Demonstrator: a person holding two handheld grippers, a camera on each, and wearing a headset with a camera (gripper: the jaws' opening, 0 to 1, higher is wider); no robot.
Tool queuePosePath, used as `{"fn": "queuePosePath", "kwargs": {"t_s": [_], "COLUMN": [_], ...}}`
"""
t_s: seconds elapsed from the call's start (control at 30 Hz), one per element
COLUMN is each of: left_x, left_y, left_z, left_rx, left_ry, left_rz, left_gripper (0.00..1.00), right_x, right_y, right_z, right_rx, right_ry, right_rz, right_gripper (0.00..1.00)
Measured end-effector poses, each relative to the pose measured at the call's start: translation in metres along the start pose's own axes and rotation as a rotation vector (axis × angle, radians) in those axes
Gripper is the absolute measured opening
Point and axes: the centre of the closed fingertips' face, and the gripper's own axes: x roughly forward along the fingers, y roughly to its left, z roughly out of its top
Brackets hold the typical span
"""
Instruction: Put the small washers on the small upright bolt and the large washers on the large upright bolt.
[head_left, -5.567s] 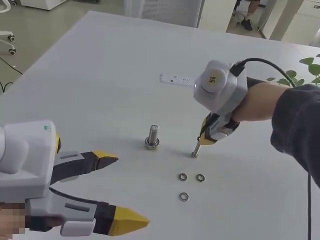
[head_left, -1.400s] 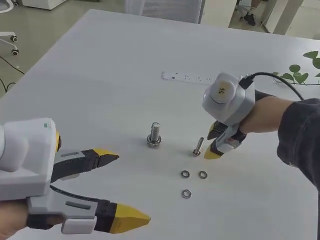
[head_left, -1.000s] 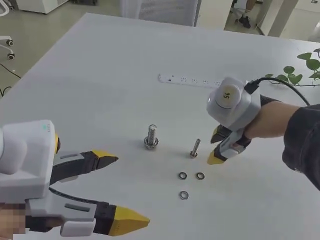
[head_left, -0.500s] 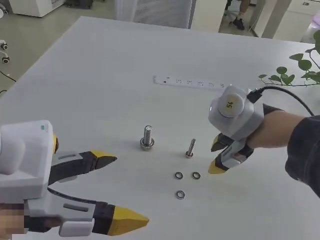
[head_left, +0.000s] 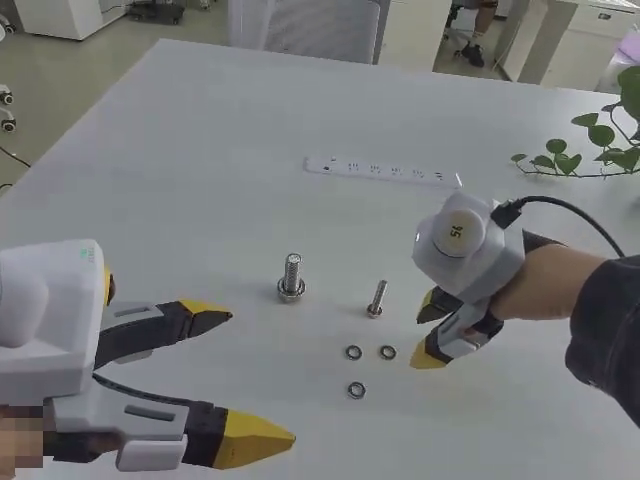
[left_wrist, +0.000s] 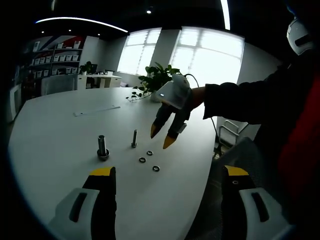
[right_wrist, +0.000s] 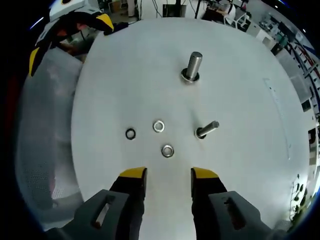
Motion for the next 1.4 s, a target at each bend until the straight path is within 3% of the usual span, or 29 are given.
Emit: {"fn": "queuePosePath", "kwargs": {"t_s": [0.63,0.97,1.4], "left_x": [-0.002,-0.003,-0.004], "left_y": [0.002,0.004,0.004], "left_z": [-0.002,-0.003,-0.006], "left_rx": [-0.005,-0.013,-0.022], "left_ry": [-0.001,0.001,0.003], "left_rz": [0.011,0.015,0.018], "left_gripper": [0.87,0.87,0.87], "right_x": [0.019,0.029,0.035], "right_y": [0.0,0.0,0.001], "right_z": [0.015,0.013,0.015], "right_rx": [-0.03,-0.062,-0.074], "right_ry": [-0.009,0.026,0.03], "right_rz": [0.012,0.018,0.028], "right_gripper": [0.27,0.23,0.18]}}
